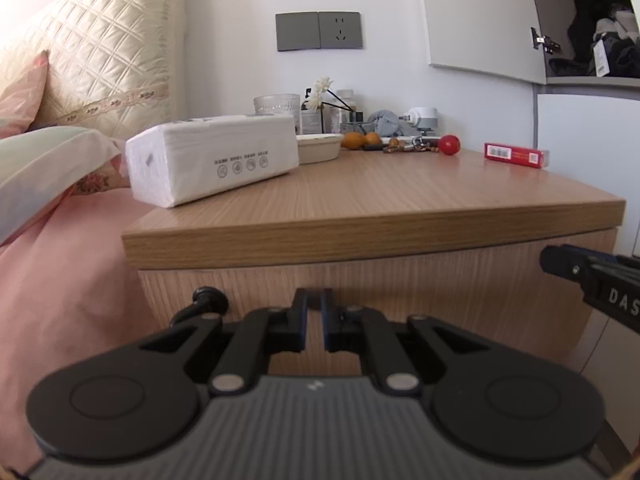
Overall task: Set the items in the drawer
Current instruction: 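Push the drawer shut with the closed left tool, then pull the left tool back from the drawer and open its fingers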
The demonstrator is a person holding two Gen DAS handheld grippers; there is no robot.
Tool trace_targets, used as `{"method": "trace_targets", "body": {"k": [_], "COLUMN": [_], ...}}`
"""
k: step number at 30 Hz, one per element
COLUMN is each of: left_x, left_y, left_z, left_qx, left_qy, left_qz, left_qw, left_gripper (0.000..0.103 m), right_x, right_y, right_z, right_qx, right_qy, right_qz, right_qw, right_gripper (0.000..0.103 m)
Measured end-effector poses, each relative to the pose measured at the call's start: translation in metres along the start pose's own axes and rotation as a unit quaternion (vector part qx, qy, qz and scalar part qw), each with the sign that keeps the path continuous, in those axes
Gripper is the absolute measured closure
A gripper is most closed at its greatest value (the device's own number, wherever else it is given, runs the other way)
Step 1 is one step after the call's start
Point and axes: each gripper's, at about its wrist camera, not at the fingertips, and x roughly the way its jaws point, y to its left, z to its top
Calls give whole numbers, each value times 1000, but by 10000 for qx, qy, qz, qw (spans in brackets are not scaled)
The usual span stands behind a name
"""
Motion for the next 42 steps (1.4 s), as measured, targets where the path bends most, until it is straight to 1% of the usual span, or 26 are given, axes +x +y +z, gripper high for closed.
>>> {"method": "trace_targets", "body": {"k": [3,4,11,17,19,21,27,31,33,35,37,38,39,41,42], "left_x": [3,3,4,3,1,-1,-11,-22,-28,-34,-42,-46,-51,-59,-63], "left_y": [0,0,5,6,6,5,5,8,9,10,10,9,9,10,11], "left_z": [1,2,3,5,5,6,4,5,5,4,3,3,2,1,0], "left_qx": [-39,-60,-148,-153,-153,-170,-206,-269,-285,-325,-258,-197,-163,-199,-239], "left_qy": [26,36,79,89,55,70,95,34,20,19,-7,-24,-48,-107,-107], "left_qz": [-9,-18,-125,-195,-215,-237,-266,-236,-216,-219,-245,-262,-281,-327,-352], "left_qw": [10000,10000,9998,9997,9996,9995,9994,9994,9994,9992,9994,9995,9995,9992,9990], "left_gripper": [93,92,92,92,92,91,91,90,85,83,78,72,63,53,53], "right_x": [5,5,4,4,3,3,-3,-12,-17,-22,-26,-28,-31,-37,-40], "right_y": [0,2,5,1,-1,-5,-13,-12,-11,-10,-7,-6,-5,0,2], "right_z": [0,-1,-2,-1,-1,0,2,6,9,11,13,14,15,17,17], "right_qx": [11,-7,-136,-76,-51,-29,44,74,95,108,116,118,113,46,-2], "right_qy": [-18,-17,-56,-37,-25,3,204,233,251,285,315,328,340,346,338], "right_qz": [-52,-74,-102,-61,-19,-46,33,94,129,147,170,182,188,214,223], "right_qw": [10000,10000,9998,9999,10000,10000,9998,9997,9996,9994,9993,9992,9992,9992,9992], "right_gripper": [88,85,84,88,87,85,85,85,84,84,84,84,84,84,84]}}
